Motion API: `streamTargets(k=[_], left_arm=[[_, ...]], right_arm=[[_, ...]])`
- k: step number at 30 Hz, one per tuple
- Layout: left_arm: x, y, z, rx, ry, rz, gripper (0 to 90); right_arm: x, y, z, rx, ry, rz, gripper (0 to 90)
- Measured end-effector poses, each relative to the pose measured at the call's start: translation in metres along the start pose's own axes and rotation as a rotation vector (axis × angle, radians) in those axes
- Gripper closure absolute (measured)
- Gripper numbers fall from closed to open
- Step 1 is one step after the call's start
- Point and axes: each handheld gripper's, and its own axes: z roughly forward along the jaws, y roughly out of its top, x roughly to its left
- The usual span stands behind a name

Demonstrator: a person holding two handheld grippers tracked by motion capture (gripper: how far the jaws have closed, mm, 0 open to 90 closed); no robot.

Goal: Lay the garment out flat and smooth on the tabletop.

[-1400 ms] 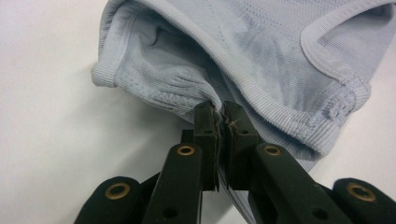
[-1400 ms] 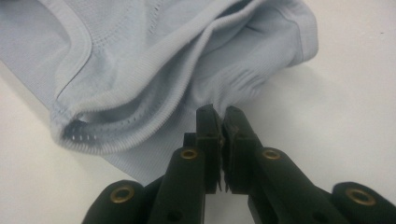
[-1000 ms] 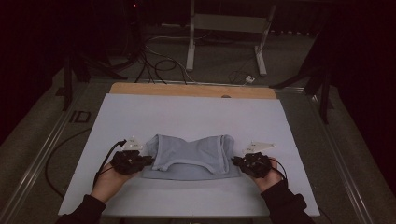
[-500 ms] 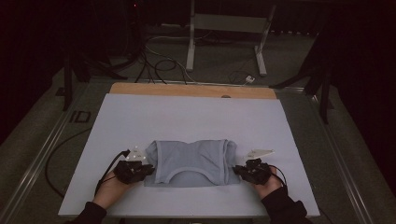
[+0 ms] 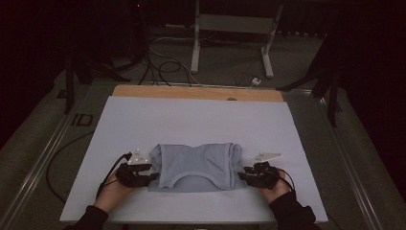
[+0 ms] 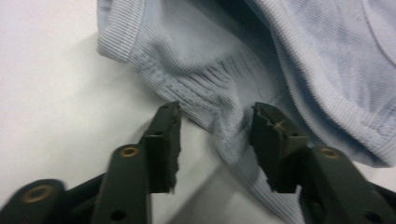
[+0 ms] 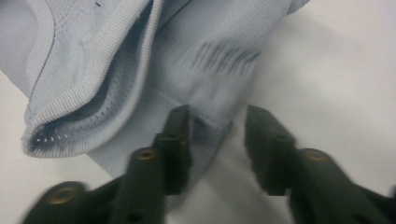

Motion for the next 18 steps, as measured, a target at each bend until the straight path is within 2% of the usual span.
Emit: streamTargets(k=[2, 4, 6, 9, 10, 13, 16, 18], left_arm=[[0.002, 0.000, -0.001, -0.007, 0.010, -0.004, 45.6], [0.004, 0.001, -0.003, -0.012, 0.024, -0.012, 39.7], [0.006, 0.002, -0.006, -0.016, 0.013, -0.017, 30.9], [0.006, 0.005, -0.011, -0.009, 0.025, 0.013, 16.0], [0.006, 0.005, -0.012, -0.011, 0.027, 0.014, 14.6], [0.006, 0.007, -0.018, -0.036, 0.021, 0.018, 9.2], [0.007, 0.010, -0.025, -0.079, 0.000, 0.049, 0.2], [0.006, 0.013, -0.030, -0.102, -0.006, 0.081, 0.2]], right_arm=[[0.000, 0.001, -0.001, -0.014, -0.007, -0.012, 45.9], [0.000, 0.003, -0.003, -0.026, -0.026, -0.019, 38.1], [0.001, 0.005, -0.007, -0.043, -0.048, -0.036, 31.7], [0.000, 0.007, -0.013, -0.075, -0.050, -0.049, 21.3], [0.000, 0.008, -0.016, -0.085, -0.034, -0.063, 16.9], [0.000, 0.010, -0.022, -0.115, -0.016, -0.075, 11.6], [0.002, 0.013, -0.028, -0.153, -0.010, -0.100, 9.4], [0.006, 0.015, -0.033, -0.170, -0.050, -0.146, 9.2]])
